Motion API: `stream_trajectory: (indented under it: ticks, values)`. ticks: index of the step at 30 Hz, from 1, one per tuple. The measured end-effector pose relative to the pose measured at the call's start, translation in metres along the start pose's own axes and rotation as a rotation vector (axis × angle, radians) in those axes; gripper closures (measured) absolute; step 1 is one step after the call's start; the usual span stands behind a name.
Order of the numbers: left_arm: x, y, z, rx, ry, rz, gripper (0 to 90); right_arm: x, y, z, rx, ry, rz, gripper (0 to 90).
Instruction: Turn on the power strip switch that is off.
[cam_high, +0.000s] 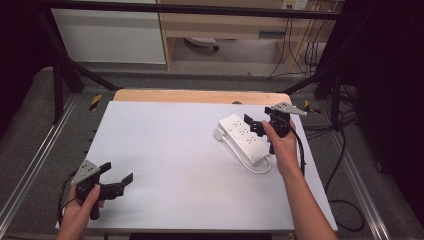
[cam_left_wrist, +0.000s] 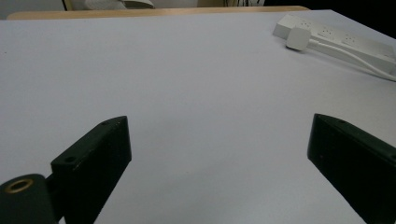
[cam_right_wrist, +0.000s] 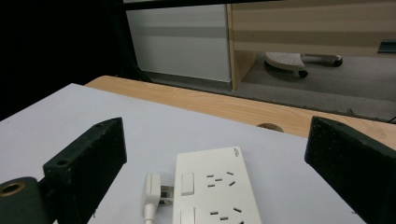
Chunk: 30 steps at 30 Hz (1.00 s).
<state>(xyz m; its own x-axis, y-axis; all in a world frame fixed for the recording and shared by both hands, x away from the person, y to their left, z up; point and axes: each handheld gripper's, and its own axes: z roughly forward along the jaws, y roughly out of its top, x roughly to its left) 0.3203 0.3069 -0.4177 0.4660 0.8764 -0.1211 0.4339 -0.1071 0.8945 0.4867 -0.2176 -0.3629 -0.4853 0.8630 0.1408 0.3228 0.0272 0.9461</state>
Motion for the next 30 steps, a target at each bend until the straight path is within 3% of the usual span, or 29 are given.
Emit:
stream_trajectory:
  ticks: [14,30]
  values:
    - [0.0,0.0,0.0,0.003,0.0,-0.005,6.3,0.002,-0.002,0.015,0.019,-0.013,-0.001,6.4]
    - [0.001,0.0,0.0,0.005,0.001,0.0,6.3,0.007,-0.01,0.035,0.037,-0.01,-0.002,16.9]
